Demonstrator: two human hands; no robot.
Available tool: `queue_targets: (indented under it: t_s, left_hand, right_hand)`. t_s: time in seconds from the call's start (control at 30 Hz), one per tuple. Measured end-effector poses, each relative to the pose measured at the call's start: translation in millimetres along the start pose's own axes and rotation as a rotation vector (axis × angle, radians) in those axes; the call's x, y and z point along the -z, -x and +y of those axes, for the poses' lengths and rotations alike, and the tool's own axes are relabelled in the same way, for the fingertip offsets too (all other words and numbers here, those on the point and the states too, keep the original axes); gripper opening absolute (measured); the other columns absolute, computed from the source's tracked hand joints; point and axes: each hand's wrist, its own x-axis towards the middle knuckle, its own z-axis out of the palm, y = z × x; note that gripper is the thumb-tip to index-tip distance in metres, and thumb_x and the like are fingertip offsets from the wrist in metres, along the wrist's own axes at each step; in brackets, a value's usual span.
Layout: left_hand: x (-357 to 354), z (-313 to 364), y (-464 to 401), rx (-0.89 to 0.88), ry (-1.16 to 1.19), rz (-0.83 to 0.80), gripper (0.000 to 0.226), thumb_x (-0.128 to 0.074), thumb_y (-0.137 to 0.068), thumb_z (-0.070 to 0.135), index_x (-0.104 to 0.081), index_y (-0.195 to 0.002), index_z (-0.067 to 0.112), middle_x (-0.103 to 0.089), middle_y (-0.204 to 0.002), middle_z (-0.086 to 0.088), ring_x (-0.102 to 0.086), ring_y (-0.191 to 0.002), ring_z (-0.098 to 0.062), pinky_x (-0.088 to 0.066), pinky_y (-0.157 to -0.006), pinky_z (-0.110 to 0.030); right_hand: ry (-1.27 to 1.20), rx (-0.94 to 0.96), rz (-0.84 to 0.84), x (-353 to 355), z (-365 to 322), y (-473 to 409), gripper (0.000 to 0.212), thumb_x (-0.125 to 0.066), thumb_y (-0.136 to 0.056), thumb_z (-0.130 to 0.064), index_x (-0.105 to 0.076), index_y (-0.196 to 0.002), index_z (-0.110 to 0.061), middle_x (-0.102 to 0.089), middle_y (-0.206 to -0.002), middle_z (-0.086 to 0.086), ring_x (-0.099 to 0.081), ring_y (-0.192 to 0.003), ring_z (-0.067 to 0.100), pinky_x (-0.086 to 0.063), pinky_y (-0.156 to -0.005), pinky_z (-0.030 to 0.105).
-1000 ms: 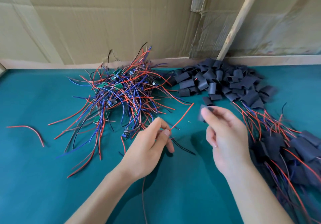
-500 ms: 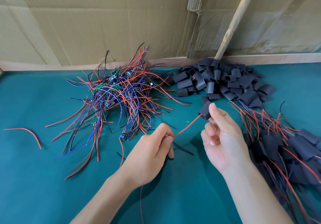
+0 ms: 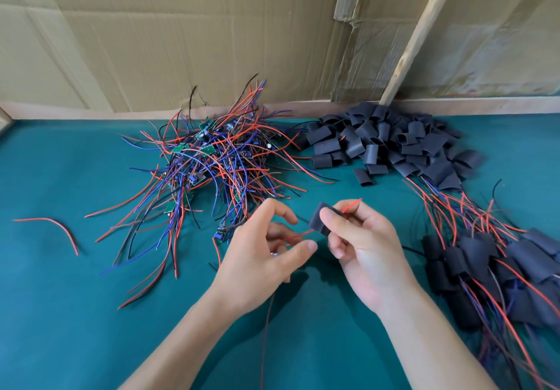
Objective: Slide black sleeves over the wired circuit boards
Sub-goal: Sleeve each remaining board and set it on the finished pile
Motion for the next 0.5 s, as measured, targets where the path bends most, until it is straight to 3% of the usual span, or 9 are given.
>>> queue_targets:
  t_s: [0.13, 0.23, 0.37, 0.5]
  left_hand:
    - [3.8, 0.2, -1.6, 0.094, 0.108, -0.066, 0.044, -0.084, -0.074, 0.023, -0.055, -0.105, 0.033, -0.077, -0.097, -0.006, -0.061, -0.067, -0.021, -0.052, -0.056, -0.028]
    - [6.4, -0.5, -3.4, 0.138, 0.176, -0.023, 0.042, -0.086, -0.069, 0.014, -0.062, -0.101, 0.025, -0.077, -0.1, -0.012, -0.072, -0.079, -0.029, -0.059, -0.072, -0.03]
    - [5.7, 1.2, -5.0, 0.16, 0.238, 0.016, 0.031, -0.089, -0.071, 0.002, -0.07, -0.092, 0.012, -0.075, -0.097, -0.021, -0.071, -0.077, -0.023, -0.056, -0.066, -0.026]
    - [4.3, 5.2, -4.6, 0.137, 0.285, 0.019, 0.021, -0.085, -0.071, 0.011, -0.075, -0.089, 0.015, -0.075, -0.095, -0.015, -0.07, -0.076, -0.025, -0.054, -0.064, -0.025]
  right_hand:
    - [-0.131, 0.067, 0.058, 3.1, -8.8, -2.6, 0.02, -0.075, -0.072, -0.008, -0.058, -0.075, -0.017, -0.06, -0.063, -0.005, -0.042, -0.045, 0.005, -0.034, -0.044, 0.015]
    - [-0.24, 0.06, 0.127, 9.1, -14.8, -5.4, 0.021, -0.074, -0.074, -0.009, -0.057, -0.076, -0.02, -0.05, -0.062, -0.007, -0.04, -0.046, 0.004, -0.033, -0.045, 0.014]
    - [-0.278, 0.045, 0.13, 10.9, -14.6, -6.0, 0.02, -0.075, -0.075, -0.011, -0.058, -0.075, -0.022, -0.05, -0.058, -0.007, -0.043, -0.046, 0.004, -0.034, -0.044, 0.016]
    - [-0.129, 0.072, 0.037, -0.9, -1.1, -1.7, 0.023, -0.078, -0.072, -0.012, -0.056, -0.08, -0.016, -0.063, -0.065, -0.003, -0.048, -0.048, 0.01, -0.04, -0.046, 0.019]
